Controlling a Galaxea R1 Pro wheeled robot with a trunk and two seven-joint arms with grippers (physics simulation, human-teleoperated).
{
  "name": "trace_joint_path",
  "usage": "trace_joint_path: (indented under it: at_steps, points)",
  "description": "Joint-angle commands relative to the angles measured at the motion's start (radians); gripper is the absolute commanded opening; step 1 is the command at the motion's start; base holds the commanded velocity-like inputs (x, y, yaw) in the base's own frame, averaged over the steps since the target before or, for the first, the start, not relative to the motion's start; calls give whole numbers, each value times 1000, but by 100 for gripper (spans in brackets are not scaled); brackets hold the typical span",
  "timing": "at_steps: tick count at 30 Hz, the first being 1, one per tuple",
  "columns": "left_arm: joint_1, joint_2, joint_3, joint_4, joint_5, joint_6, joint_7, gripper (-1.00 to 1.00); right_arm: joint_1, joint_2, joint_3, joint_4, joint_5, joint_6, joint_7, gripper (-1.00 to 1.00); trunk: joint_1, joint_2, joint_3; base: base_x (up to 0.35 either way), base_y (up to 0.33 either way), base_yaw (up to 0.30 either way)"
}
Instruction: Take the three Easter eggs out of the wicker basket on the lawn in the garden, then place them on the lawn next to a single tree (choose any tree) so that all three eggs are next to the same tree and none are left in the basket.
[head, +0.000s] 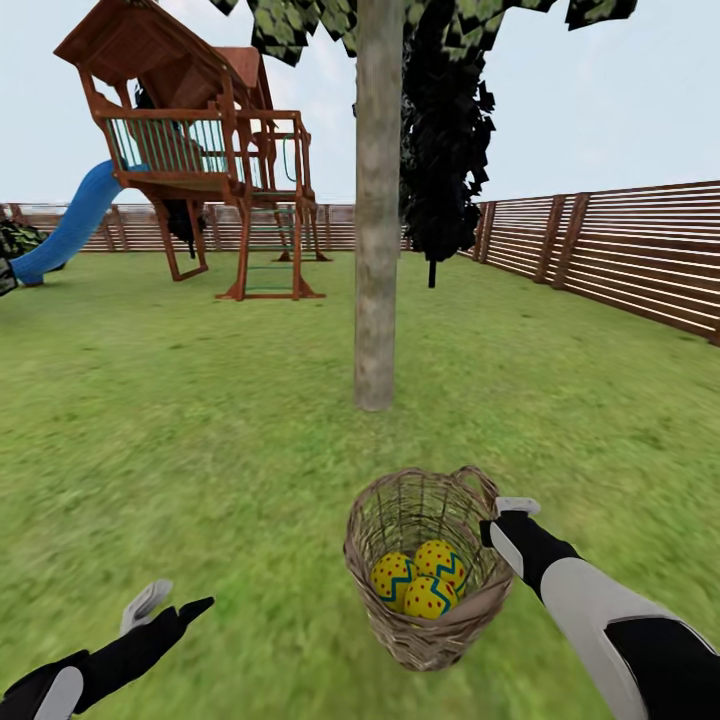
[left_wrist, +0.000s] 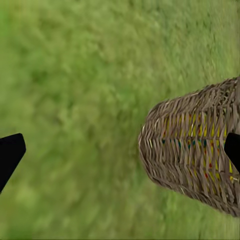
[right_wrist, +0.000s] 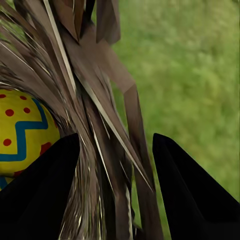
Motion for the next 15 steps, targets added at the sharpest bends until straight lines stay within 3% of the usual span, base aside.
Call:
trace_joint_path:
  at_steps: [1,15]
  points:
    - [-1,0,2,0,3,8,-2,100,0,-1,6,-2,-11,5,-5,-100,0,0,-1,339,0,0]
    - [-1,0,2,0,3,8,-2,100,0,1,6,2,-11,5,-6,-100,0,0,-1,339,-15,0]
